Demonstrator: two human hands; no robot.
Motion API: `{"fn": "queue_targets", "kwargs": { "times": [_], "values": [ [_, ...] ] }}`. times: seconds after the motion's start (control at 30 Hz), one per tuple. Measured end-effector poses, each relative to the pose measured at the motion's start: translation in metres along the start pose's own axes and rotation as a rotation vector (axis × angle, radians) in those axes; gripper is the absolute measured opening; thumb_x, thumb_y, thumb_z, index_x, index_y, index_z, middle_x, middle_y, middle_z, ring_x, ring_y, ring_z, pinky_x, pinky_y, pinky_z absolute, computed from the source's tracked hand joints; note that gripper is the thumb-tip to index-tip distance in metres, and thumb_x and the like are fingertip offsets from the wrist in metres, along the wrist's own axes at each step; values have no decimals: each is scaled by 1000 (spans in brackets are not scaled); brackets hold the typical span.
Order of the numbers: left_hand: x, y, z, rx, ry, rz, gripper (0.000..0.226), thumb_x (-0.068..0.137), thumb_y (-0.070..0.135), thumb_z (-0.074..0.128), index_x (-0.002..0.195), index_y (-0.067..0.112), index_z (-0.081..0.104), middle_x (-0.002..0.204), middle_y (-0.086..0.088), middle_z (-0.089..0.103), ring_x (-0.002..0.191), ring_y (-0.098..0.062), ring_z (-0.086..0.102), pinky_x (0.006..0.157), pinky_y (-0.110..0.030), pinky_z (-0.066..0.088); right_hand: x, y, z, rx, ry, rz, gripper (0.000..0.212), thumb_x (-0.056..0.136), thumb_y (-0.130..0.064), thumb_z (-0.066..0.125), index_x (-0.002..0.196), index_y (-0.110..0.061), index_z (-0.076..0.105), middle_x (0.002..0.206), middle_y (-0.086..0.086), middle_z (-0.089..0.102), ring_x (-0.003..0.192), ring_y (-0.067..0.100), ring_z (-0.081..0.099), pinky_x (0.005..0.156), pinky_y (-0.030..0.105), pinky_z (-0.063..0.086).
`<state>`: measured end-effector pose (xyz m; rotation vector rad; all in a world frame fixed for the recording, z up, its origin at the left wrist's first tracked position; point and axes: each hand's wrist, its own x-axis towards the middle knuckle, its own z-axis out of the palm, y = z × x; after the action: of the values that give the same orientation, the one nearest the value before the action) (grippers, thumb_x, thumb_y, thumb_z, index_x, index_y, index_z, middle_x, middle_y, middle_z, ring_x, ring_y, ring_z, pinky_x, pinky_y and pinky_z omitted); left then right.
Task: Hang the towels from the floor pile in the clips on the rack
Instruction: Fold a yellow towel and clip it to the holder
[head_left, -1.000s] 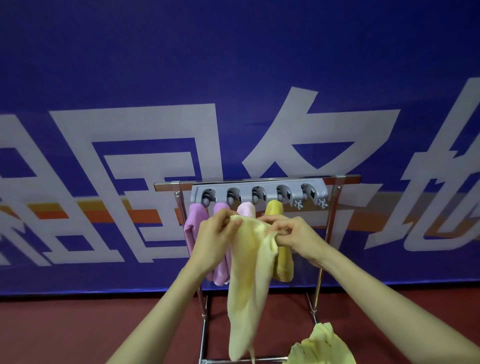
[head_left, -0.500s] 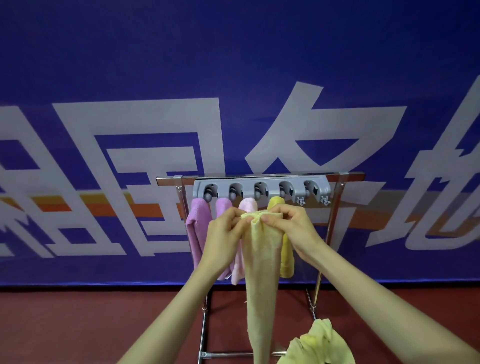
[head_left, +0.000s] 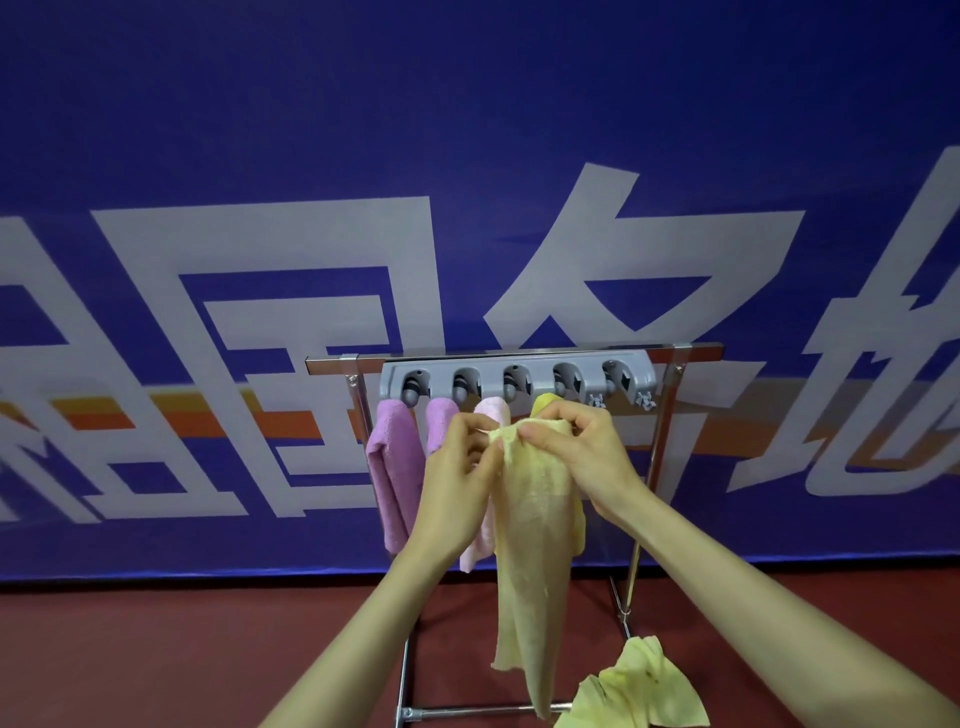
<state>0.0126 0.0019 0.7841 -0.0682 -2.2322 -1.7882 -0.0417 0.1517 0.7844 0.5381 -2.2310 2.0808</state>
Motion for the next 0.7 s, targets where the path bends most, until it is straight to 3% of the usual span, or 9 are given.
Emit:
{"fn": "queue_targets", "kwargs": {
  "times": [0.13, 0.3, 0.43, 0.57, 0.63, 0.7],
  "values": [
    [-2, -3, -3, -45, 21, 19, 7, 93, 17, 53, 86, 18, 54, 70, 6, 61, 70, -14, 55, 76, -47, 50, 2, 1, -2, -63, 26, -35, 13, 76, -23, 75, 74, -11, 71, 76, 14, 63, 74, 20, 55, 76, 47, 48],
    [-4, -1, -6, 23, -45, 103, 16, 89, 28, 65, 87, 14, 60, 81, 2, 67, 77, -16, 62, 77, -27, 51, 1, 2, -1, -62, 15, -32, 15, 76, -26, 75, 76, -11, 72, 81, 22, 63, 77, 23, 57, 80, 50, 49],
    [0, -4, -12, 115, -51, 155, 13, 91, 26, 63, 86, 15, 60, 79, 3, 65, 78, -18, 61, 75, -33, 51, -1, 4, -4, -55, -14, -10, 12, 79, -22, 75, 71, -15, 69, 73, 13, 61, 72, 18, 55, 72, 40, 46],
    [9, -5, -20, 147, -53, 168, 9, 91, 17, 63, 83, 16, 59, 76, 10, 63, 74, -7, 58, 74, -30, 49, -1, 4, -11, -98, -142, 27, 33, 80, -19, 74, 65, 2, 54, 67, 2, 53, 67, 12, 50, 68, 29, 42],
    [9, -3, -22, 162, -89, 180, 10, 90, 17, 64, 82, 17, 58, 75, 9, 62, 73, -7, 57, 73, -31, 48, -1, 4, -17, -66, -201, 68, 34, 81, -13, 73, 60, 1, 49, 61, -9, 54, 62, 4, 50, 64, 20, 42],
    [8, -1, -21, 170, -117, 189, 11, 90, 17, 64, 81, 16, 58, 75, 8, 62, 73, -11, 58, 73, -32, 48, -2, 5, -23, -17, -221, 108, 32, 79, -11, 74, 65, 6, 51, 60, -6, 54, 60, 4, 51, 60, 18, 42]
  ]
}}
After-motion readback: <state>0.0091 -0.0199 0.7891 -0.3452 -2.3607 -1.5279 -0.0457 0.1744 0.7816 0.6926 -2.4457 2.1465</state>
